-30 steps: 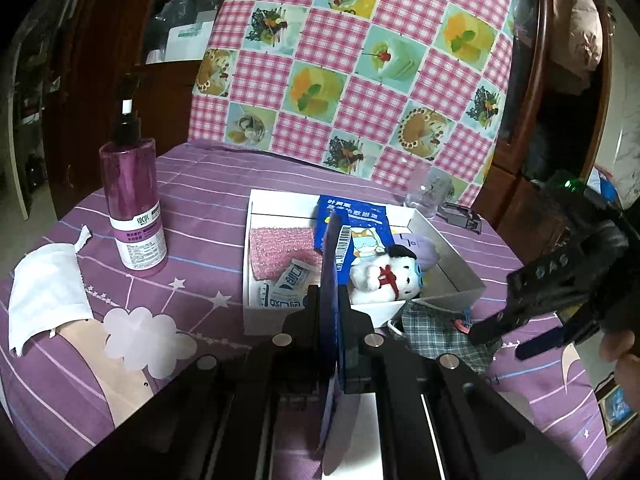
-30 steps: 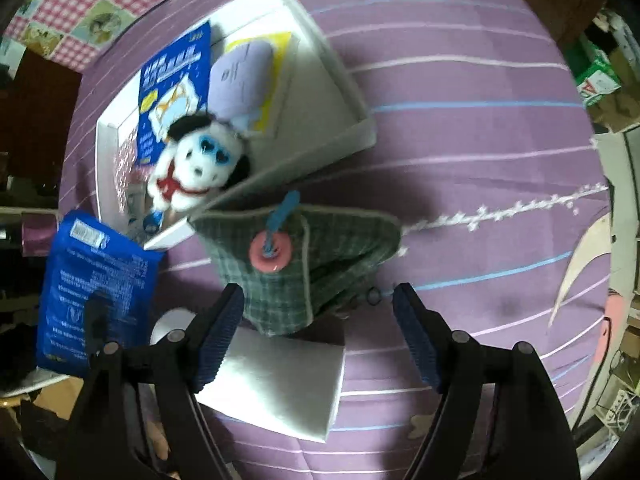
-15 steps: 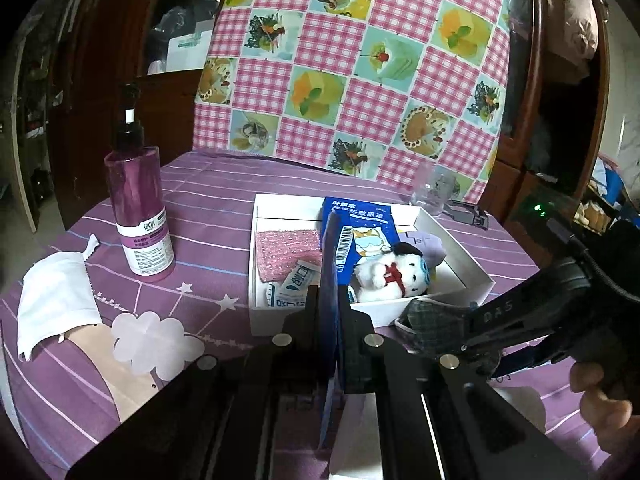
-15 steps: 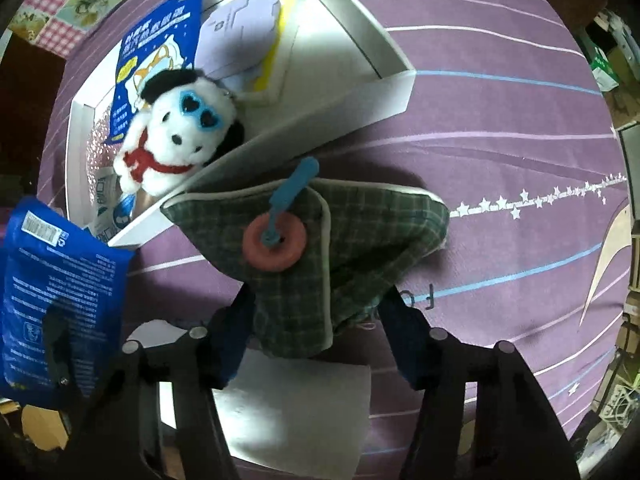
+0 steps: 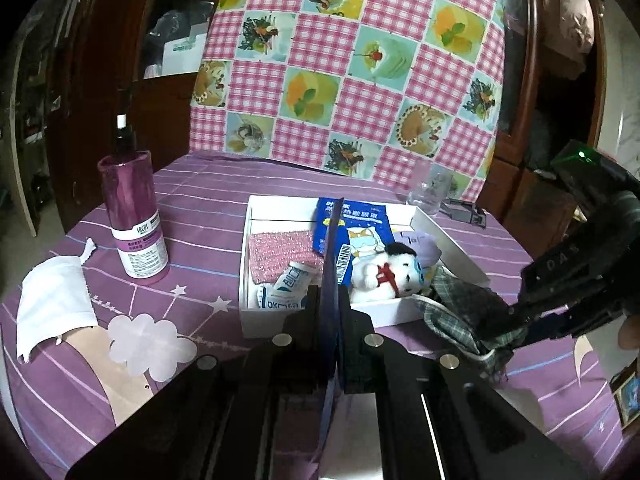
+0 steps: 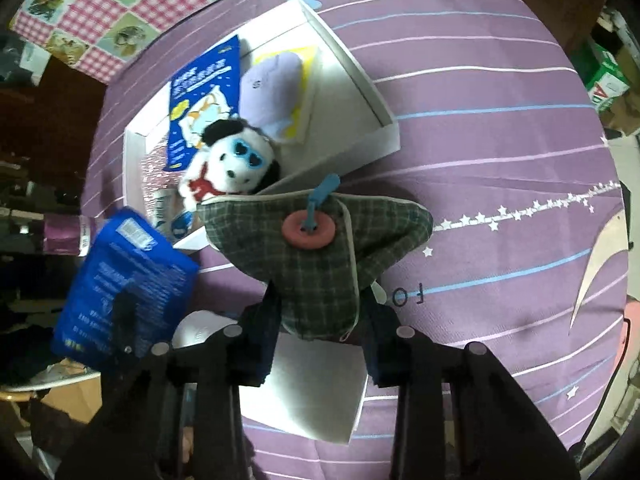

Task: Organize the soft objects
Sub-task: 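Carry the plaid pouch and blue packet over the white box with both tools, then lower the plaid pouch and blue packet into the box and open both tools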

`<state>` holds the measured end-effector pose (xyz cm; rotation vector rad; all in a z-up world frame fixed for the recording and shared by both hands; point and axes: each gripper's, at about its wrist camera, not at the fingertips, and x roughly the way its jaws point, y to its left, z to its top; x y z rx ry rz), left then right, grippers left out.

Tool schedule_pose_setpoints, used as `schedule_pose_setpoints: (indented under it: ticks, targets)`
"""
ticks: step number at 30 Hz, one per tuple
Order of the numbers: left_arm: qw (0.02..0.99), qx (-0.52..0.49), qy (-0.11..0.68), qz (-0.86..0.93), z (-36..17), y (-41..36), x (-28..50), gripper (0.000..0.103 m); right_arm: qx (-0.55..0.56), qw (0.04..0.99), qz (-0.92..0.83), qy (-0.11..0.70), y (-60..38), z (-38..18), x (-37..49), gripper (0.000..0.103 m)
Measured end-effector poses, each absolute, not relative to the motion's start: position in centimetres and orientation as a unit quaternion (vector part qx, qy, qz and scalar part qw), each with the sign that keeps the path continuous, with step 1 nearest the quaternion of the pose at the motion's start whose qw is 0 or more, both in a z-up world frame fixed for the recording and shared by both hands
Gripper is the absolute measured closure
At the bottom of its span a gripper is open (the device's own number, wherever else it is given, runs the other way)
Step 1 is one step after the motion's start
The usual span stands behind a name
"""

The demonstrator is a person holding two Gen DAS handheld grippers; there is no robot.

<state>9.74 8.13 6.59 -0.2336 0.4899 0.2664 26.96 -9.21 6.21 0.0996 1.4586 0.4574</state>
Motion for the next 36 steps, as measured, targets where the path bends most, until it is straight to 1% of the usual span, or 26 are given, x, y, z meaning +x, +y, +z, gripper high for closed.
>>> schedule_pose_setpoints:
  ticks: [3,9,12,16,23,27,30,34,36]
  targets:
    - [0.956,-0.109,0.235,0.138,7.7,7.7,9.9,0.098,0.059,0.719,0.228,0.654,-10.3,6.9,26.3,0.066]
    - [0.963,-0.081,0.217,0.138,11.0,6.4,10.2,0.098,0.078,0.735,0.285,0.61,-10.9,9.6,25.8,0.066]
    - [0.967,-0.078,0.201,0.135,12.6,6.2,10.7,0.098,0.084,0.739,0.302,0.597,-11.5,10.0,26.0,0.066]
    - [0.968,-0.087,0.196,0.129,13.2,6.2,12.1,0.098,0.113,0.743,0.337,0.567,-12.0,10.5,26.8,0.066]
    - [0.963,-0.118,0.218,0.11,11.4,7.6,15.3,0.098,0.129,0.775,0.372,0.493,-11.5,11.0,27.0,0.066]
    - [0.952,-0.143,0.245,0.113,9.6,9.2,16.6,0.098,0.134,0.788,0.384,0.461,-10.8,9.6,27.7,0.066]
    - [0.93,-0.156,0.315,0.11,7.6,10.4,18.4,0.098,0.138,0.793,0.364,0.468,-10.3,7.5,28.7,0.066]
    - [0.926,-0.133,0.333,0.121,6.5,11.0,19.2,0.098,0.127,0.801,0.342,0.475,-9.1,4.9,29.5,0.066]
    - [0.923,-0.13,0.339,0.127,6.1,11.3,19.4,0.098,0.12,0.81,0.34,0.462,-8.6,4.7,29.4,0.066]
